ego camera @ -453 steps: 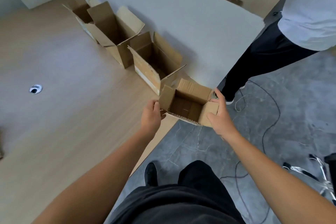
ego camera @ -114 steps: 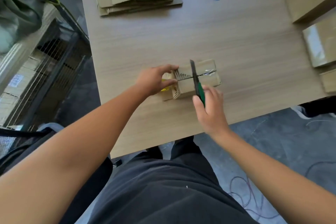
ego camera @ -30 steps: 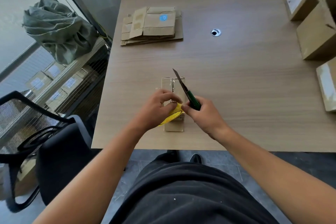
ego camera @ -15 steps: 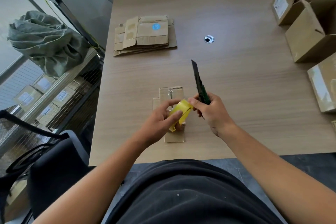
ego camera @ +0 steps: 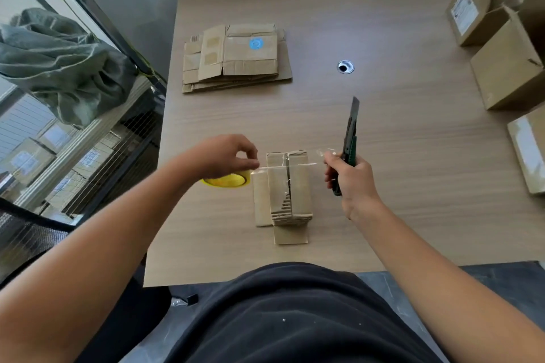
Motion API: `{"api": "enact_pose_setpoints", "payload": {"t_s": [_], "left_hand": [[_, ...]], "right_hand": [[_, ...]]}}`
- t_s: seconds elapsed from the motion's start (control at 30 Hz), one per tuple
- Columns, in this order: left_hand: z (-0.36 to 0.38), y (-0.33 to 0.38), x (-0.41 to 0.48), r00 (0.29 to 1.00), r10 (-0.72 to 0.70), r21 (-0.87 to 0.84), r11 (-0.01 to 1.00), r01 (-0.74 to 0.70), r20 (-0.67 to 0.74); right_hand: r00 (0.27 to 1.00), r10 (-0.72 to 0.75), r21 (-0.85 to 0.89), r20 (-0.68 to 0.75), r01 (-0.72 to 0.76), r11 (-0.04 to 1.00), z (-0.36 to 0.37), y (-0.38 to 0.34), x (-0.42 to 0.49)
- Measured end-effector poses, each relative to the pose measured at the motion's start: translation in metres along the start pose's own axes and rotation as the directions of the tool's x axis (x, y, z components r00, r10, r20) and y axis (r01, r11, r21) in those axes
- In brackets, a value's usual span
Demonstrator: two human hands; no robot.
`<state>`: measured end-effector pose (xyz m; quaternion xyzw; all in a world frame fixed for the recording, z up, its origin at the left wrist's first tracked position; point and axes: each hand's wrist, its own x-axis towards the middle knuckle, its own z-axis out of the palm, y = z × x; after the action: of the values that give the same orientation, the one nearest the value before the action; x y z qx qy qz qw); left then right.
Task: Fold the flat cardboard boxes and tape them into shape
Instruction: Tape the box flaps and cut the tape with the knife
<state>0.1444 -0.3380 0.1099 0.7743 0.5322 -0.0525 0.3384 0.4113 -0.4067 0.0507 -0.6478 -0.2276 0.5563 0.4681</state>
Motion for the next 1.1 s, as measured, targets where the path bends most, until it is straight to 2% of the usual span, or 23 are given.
{"api": "enact_pose_setpoints", "payload": {"t_s": [0.13, 0.27, 0.4, 0.53, 0.6, 0.67, 0.73, 0.77, 0.83, 0.9, 1.0, 1.1], "left_hand": [[0.013, -0.03, 0.038, 0.996, -0.082, -0.017, 0.996, 0.083, 0.027], [0.039, -0.05, 0.058, 0.989, -0.124, -0.18, 0.974, 0.136, 0.077], [0.065, -0.06, 0.064, 0.981, -0.189, -0.357, 0.914, 0.191, 0.039], [0.08, -0.065, 0.064, 0.973, -0.229, -0.43, 0.875, 0.223, 0.038], [0.083, -0.066, 0.064, 0.97, -0.24, -0.441, 0.868, 0.229, 0.032], [0.084, -0.065, 0.064, 0.966, -0.26, -0.404, 0.883, 0.24, 0.004], [0.085, -0.063, 0.063, 0.956, -0.289, -0.344, 0.903, 0.258, -0.042], [0.086, -0.062, 0.062, 0.952, -0.299, -0.318, 0.91, 0.265, -0.063], [0.087, -0.059, 0.061, 0.947, -0.306, -0.279, 0.922, 0.27, -0.094], [0.087, -0.058, 0.06, 0.95, -0.293, -0.255, 0.932, 0.259, -0.106], [0.086, -0.065, 0.053, 0.974, -0.212, -0.252, 0.949, 0.187, -0.078], [0.089, -0.077, 0.036, 0.986, -0.166, -0.373, 0.917, 0.143, -0.028]], "right_hand": [[0.996, 0.077, -0.033, -0.055, -0.079, 0.996, 0.021, 0.024, 0.024], [0.973, 0.218, -0.077, -0.072, -0.224, 0.972, 0.028, 0.046, 0.044], [0.946, 0.322, -0.084, -0.044, -0.325, 0.942, 0.028, 0.056, 0.056], [0.91, 0.41, -0.261, -0.063, -0.411, 0.873, 0.029, 0.055, 0.054], [0.954, 0.277, -0.417, -0.112, -0.298, 0.858, 0.027, 0.047, 0.048], [0.995, 0.027, -0.552, -0.094, -0.075, 0.83, 0.027, 0.033, 0.041], [0.983, -0.167, -0.686, 0.069, 0.169, 0.708, 0.039, 0.017, 0.029], [0.96, -0.215, -0.739, 0.179, 0.275, 0.615, 0.049, 0.012, 0.022], [0.918, -0.18, -0.822, 0.354, 0.397, 0.409, 0.068, 0.014, 0.011], [0.912, -0.048, -0.879, 0.408, 0.406, 0.248, 0.081, 0.022, 0.002], [0.921, -0.029, -0.902, 0.389, 0.387, 0.193, 0.084, 0.031, -0.008], [0.929, 0.014, -0.916, 0.37, 0.363, 0.169, 0.088, 0.032, -0.012]]}}
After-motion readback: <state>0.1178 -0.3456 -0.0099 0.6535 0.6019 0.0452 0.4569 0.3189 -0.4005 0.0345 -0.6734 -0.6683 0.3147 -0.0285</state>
